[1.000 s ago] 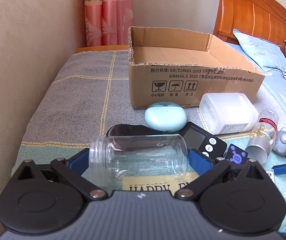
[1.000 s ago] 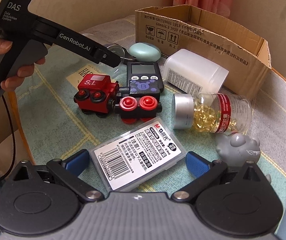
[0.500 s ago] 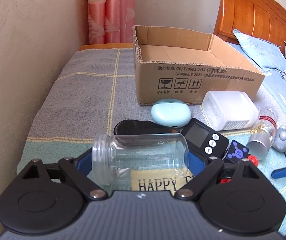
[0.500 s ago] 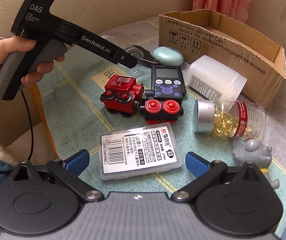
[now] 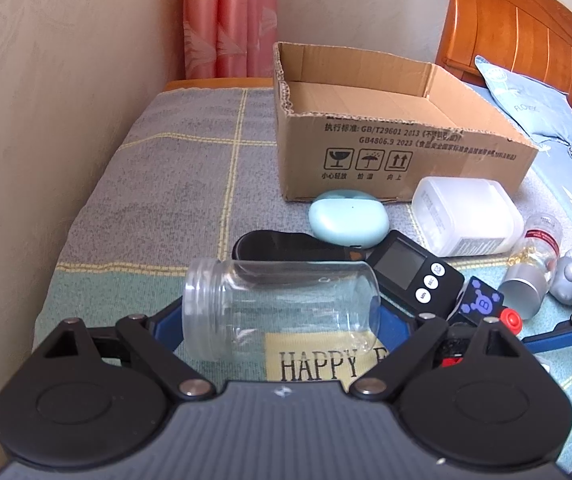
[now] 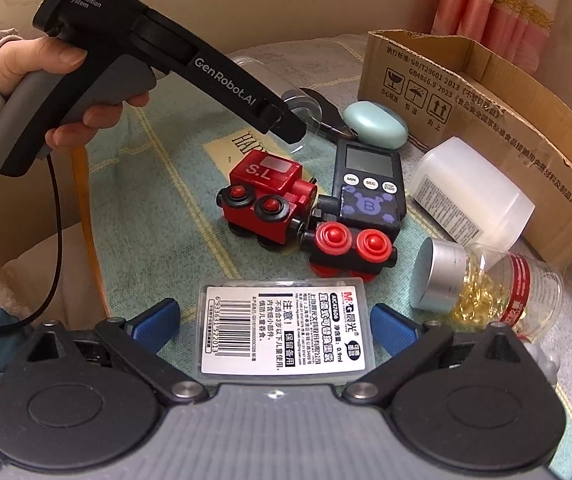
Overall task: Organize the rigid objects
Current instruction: 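Close left gripper around the clear jar while right gripper grasps the white card pack, then lift the jar with left gripper and card pack with right gripper over the box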
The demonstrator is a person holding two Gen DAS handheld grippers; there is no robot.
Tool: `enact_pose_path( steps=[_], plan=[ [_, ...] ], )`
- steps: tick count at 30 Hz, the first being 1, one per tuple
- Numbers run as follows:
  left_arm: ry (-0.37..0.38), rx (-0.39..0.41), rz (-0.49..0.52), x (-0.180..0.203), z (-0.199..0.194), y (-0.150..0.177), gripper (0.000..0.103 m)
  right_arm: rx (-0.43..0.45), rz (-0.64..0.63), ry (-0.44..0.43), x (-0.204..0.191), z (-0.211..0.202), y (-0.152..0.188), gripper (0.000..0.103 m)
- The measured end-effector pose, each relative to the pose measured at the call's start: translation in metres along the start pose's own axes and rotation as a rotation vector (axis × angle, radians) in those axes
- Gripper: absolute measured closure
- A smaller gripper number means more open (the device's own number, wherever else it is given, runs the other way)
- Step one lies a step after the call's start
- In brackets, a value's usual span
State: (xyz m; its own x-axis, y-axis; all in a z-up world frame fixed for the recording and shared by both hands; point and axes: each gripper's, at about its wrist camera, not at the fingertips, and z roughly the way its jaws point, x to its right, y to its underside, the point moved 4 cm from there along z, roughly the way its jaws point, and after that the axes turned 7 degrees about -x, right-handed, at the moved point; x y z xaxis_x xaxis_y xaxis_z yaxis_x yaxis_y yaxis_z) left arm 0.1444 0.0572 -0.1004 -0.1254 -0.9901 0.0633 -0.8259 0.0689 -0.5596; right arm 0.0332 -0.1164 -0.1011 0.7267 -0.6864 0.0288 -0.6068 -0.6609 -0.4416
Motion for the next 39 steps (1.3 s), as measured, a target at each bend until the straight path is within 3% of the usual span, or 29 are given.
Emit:
enact_pose_path(
  steps=[2, 21, 30, 39],
  plan=[
    [-0.001, -0.001, 0.006, 0.000, 0.000, 0.000, 0.012, 0.006, 0.003, 0.004, 0.000, -0.003, 0.001, 0.009],
    [-0.018, -0.017, 0.120, 0.010, -0.029, -0.001, 0.012, 0.012, 0.095, 0.080, 0.004, -0.029, 0.000, 0.010],
    [0.012, 0.044, 0.166, 0.017, -0.063, -0.016, 0.012, 0.088, 0.137, 0.110, 0.020, -0.064, -0.016, 0.010],
    [0.040, 0.132, 0.207, 0.031, -0.083, -0.058, 0.012, 0.187, 0.160, 0.182, 0.055, -0.094, -0.050, 0.010]
  ],
)
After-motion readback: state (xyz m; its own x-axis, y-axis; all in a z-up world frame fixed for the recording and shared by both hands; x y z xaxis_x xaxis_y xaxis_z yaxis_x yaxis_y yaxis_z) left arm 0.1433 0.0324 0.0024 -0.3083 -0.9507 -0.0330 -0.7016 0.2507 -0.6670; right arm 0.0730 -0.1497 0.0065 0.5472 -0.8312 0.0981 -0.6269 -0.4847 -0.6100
